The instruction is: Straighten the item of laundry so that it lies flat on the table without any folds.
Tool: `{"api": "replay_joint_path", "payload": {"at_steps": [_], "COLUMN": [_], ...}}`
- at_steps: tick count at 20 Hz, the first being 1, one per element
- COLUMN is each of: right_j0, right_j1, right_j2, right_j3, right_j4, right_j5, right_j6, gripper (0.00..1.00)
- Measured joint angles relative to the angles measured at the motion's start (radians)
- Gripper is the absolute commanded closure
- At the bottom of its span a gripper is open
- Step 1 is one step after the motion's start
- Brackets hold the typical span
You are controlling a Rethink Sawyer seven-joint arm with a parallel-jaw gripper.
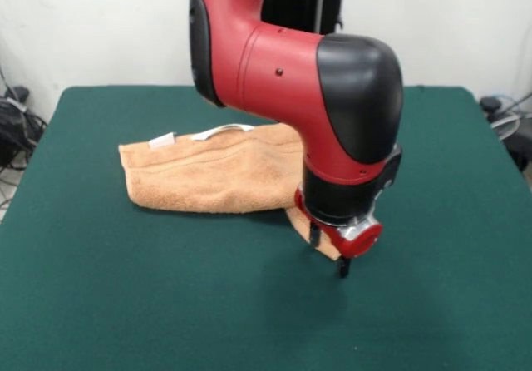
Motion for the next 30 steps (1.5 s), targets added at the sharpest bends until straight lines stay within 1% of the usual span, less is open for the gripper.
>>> {"api": "replay_joint_path", "payload": {"at_steps": [7, 23, 27, 30], "right_j0": [0.038, 0.04, 0.04, 0.04], "right_j1": [0.005, 0.005, 0.001, -0.007], "right_j2": [0.0, 0.0, 0.0, 0.0], "right_j3": [-0.001, -0.001, -0.001, -0.001], "right_j4": [0.025, 0.025, 0.024, 0.024], "right_j5": [0.029, 0.03, 0.073, 0.146], "right_j6": [0.0, 0.0, 0.0, 0.0], "gripper": [0.0, 0.0, 0.0, 0.0]}}
